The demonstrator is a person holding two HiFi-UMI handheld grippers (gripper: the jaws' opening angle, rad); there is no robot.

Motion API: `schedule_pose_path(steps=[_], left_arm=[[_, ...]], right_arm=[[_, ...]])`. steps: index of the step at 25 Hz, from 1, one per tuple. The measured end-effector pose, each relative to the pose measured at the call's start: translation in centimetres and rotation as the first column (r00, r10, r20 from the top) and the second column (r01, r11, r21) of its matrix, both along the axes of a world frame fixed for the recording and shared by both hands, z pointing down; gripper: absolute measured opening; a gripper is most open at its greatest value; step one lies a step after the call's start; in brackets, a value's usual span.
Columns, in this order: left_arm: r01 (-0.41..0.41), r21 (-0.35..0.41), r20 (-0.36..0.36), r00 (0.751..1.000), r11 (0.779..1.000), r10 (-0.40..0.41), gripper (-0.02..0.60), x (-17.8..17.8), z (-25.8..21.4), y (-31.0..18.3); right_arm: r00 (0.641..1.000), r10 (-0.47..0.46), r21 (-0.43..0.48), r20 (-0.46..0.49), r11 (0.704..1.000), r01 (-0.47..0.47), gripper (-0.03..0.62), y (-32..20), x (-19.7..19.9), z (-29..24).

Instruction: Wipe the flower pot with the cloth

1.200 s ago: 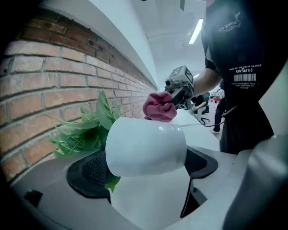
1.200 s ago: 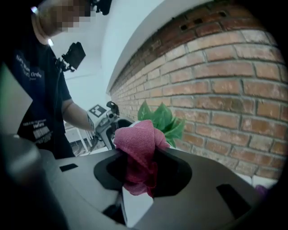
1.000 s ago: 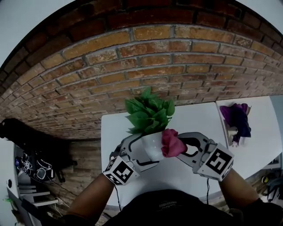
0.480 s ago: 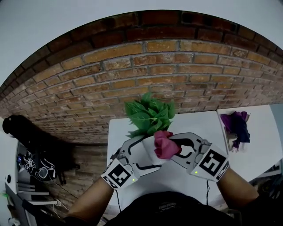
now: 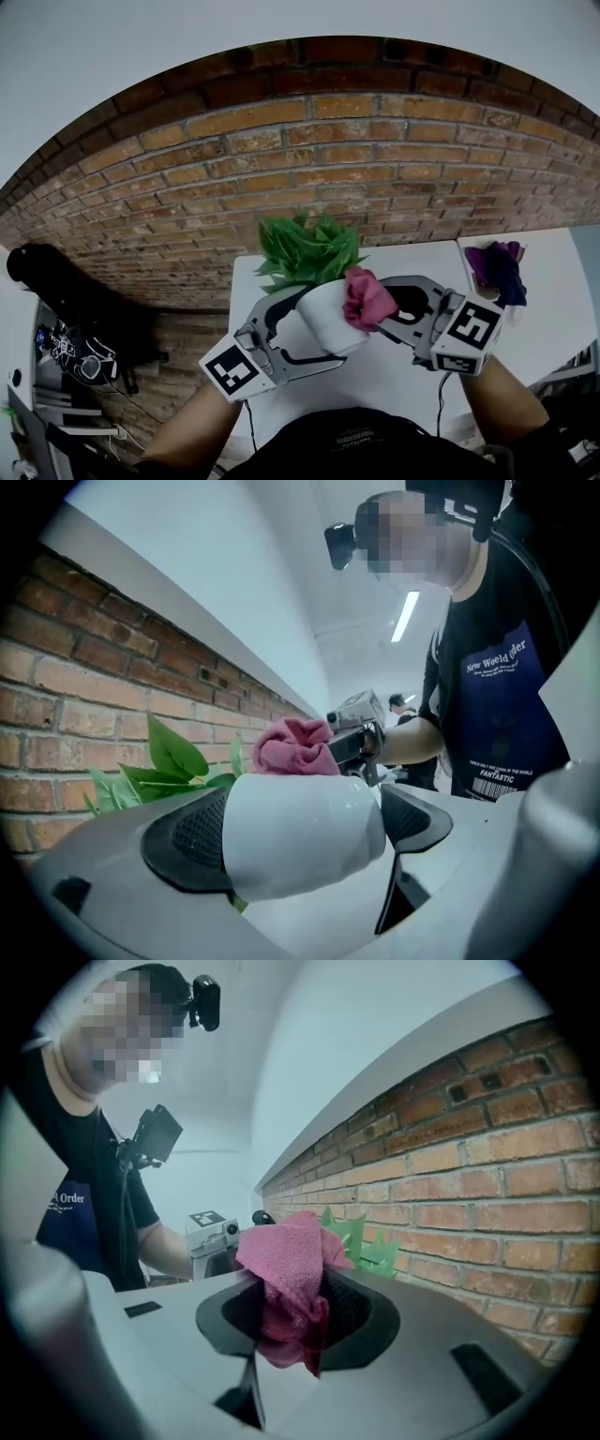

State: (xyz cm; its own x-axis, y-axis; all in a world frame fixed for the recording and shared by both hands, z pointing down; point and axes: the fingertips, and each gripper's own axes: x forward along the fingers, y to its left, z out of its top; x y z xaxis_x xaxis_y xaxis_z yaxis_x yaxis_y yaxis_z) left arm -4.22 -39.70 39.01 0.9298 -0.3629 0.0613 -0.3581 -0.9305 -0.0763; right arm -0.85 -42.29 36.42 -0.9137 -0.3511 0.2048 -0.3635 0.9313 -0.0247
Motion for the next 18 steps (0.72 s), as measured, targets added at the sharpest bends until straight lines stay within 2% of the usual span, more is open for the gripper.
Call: schedule_pose_path(steps=[4,7,10,12,15,18], left_arm=[[-0.019,-0.029,-0.061,0.998,0.999,0.017,0.512,-0.2,-1.3,0.5],[-0.034,-0.037,-0.115,0.993,0.999,0.029,0.509,-0.6,-2.4,0.8],[-0.048,-0.044,-0.193,0.98,0.998,0.039,0.508,-1.2,-3.5,0.6],[-0.057,-0.071,-0.273,0.961,0.996,0.035,0.507,-1.9,-4.4,0.3],[-0.079,-0.131,-0.405,0.914,0.988,0.02,0.502,-2.9,-5.8,-0.2],[-0.103,-0.166,-0.487,0.874,0.981,0.01,0.495,-3.4,-6.5,-0.5]], right_arm=[[1.0,0.016,-0.039,0.016,0.999,-0.016,0.116,0.0,0.6,0.6],[0.997,0.021,-0.108,0.073,0.994,-0.013,0.117,0.1,0.9,0.5],[0.994,0.034,-0.147,0.105,0.989,-0.018,0.117,-0.1,1.4,0.9],[0.994,0.034,-0.159,0.104,0.987,-0.017,0.117,0.1,1.5,1.4],[0.993,0.021,-0.172,0.113,0.985,-0.001,0.117,0.6,1.4,1.8],[0.99,0.015,-0.192,0.14,0.981,0.012,0.115,1.0,0.9,1.8]])
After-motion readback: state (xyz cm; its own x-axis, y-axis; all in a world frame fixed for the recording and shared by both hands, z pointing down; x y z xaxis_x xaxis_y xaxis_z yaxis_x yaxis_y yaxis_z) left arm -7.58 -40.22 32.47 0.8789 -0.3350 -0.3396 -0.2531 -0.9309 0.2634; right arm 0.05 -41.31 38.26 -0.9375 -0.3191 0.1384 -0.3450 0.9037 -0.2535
